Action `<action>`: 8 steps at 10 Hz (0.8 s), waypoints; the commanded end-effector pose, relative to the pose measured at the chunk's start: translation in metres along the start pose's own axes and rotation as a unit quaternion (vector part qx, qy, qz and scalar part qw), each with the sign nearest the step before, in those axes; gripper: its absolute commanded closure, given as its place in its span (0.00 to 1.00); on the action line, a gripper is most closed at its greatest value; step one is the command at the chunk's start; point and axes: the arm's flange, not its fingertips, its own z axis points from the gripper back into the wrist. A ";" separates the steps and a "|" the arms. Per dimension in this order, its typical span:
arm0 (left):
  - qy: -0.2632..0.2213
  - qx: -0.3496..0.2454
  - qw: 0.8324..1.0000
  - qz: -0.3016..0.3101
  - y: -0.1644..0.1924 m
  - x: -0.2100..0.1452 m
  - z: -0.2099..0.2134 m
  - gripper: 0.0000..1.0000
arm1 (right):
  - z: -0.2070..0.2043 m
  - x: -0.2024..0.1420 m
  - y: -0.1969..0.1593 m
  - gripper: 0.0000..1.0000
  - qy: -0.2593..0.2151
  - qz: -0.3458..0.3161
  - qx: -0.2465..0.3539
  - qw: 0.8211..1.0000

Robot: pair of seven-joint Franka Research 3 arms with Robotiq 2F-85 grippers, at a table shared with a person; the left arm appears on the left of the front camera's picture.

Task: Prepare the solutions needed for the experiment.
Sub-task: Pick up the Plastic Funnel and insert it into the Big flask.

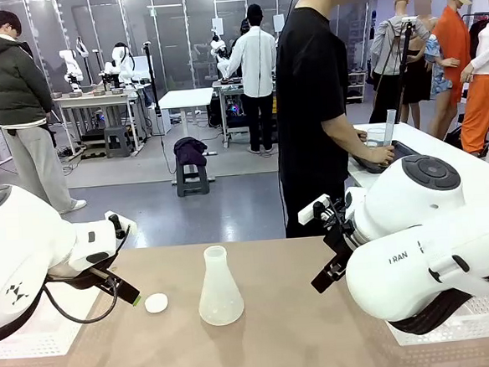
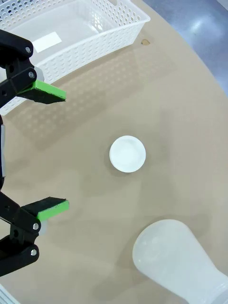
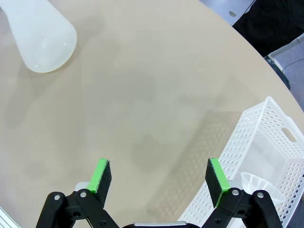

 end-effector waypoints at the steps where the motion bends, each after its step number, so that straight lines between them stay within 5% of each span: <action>1: 0.000 0.000 1.000 0.000 0.000 0.000 0.000 0.00 | 0.000 0.000 0.000 0.00 0.000 -0.001 0.000 1.000; 7: 0.000 0.000 1.000 0.000 0.000 0.000 0.000 0.00 | 0.000 0.000 0.000 0.00 0.000 0.000 0.000 1.000; 8: 0.000 0.000 1.000 0.000 0.000 0.000 0.000 0.00 | 0.017 0.004 0.000 0.00 -0.034 -0.052 0.005 0.998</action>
